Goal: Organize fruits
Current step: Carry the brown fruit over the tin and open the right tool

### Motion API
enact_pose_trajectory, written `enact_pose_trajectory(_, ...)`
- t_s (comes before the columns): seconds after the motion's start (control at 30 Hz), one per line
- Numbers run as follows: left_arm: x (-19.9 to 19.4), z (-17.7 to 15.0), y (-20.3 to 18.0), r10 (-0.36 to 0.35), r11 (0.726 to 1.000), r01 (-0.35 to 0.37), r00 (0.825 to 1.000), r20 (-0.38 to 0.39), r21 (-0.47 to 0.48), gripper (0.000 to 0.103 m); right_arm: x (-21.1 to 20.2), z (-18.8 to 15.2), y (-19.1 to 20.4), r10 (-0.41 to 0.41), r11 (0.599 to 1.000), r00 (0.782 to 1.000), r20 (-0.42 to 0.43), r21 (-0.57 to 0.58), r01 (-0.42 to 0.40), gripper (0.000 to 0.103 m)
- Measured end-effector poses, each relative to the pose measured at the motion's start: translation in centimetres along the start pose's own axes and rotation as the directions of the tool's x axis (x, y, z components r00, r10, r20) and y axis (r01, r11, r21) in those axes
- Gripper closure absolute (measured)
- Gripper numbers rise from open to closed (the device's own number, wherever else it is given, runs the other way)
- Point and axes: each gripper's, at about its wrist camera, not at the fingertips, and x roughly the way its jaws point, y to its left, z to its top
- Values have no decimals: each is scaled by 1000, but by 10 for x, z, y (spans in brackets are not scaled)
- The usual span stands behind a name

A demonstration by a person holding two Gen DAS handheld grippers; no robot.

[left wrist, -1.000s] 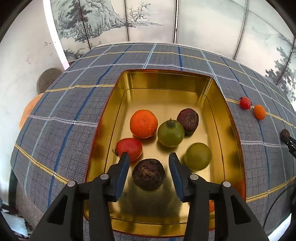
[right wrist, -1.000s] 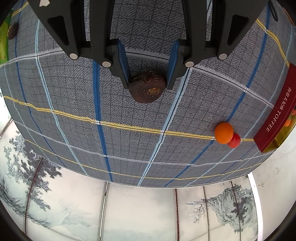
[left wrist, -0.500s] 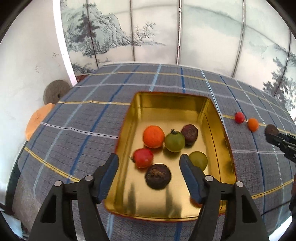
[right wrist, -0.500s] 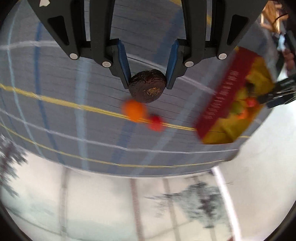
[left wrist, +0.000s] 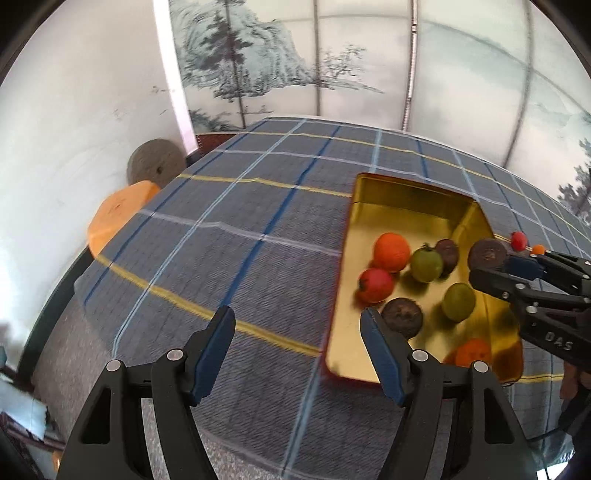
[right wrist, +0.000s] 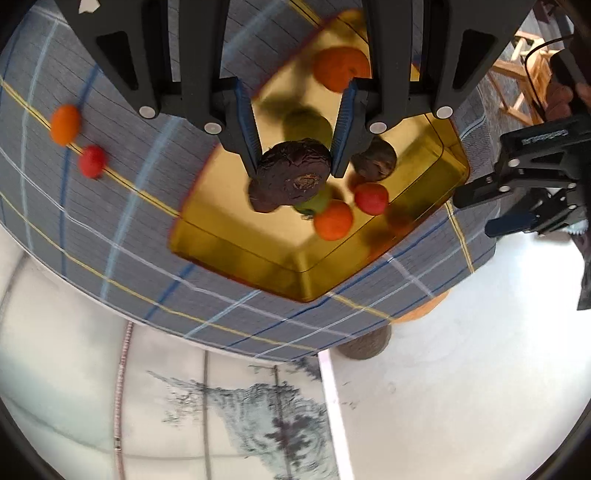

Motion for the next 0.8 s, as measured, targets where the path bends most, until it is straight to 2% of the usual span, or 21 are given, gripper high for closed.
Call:
enact_pose_trajectory(0.23,1,-1,10,14,1000,-14,1000,-6,-21,32,30,7,17,-11,1000,999,-43,-29,9,67)
enact_pose_trajectory(0.63,4,-1,8,1,1000,-1,1000,-14,-16,32,41,7,17,-30,999,998,-62,-19,29,67)
enact_pose_trajectory(0.8,6,-1,7,-3,1000,3,1000,-19,-17,32,38,7,18,-26,1000,998,-50,-17,25,59)
